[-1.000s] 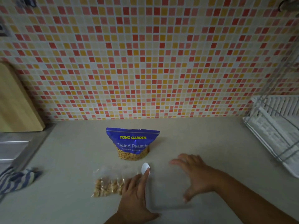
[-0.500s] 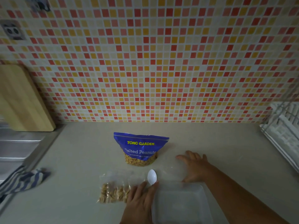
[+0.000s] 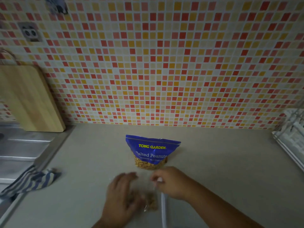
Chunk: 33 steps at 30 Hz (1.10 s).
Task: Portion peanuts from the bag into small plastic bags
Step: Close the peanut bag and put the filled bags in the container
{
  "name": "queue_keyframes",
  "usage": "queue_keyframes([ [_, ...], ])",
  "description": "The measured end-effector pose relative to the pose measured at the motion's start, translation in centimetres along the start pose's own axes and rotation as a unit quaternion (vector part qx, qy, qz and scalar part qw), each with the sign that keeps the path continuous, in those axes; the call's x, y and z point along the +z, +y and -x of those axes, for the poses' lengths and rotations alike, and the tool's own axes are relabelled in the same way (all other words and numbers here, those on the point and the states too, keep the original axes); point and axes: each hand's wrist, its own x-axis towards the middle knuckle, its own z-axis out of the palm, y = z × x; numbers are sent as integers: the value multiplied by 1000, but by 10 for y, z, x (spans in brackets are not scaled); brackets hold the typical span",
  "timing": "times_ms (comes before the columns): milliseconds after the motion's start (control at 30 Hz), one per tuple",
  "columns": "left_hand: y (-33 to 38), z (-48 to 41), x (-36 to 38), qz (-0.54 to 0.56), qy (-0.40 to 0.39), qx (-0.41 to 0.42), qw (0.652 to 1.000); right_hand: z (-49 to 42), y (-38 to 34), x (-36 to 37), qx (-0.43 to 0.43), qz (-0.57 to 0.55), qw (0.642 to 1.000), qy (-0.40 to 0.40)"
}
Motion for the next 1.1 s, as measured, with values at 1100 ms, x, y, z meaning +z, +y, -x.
queue_keyframes([
  [1100,49,-102,-73,333,-268,-237,872,31,-22,-41,-9,168,970,173],
])
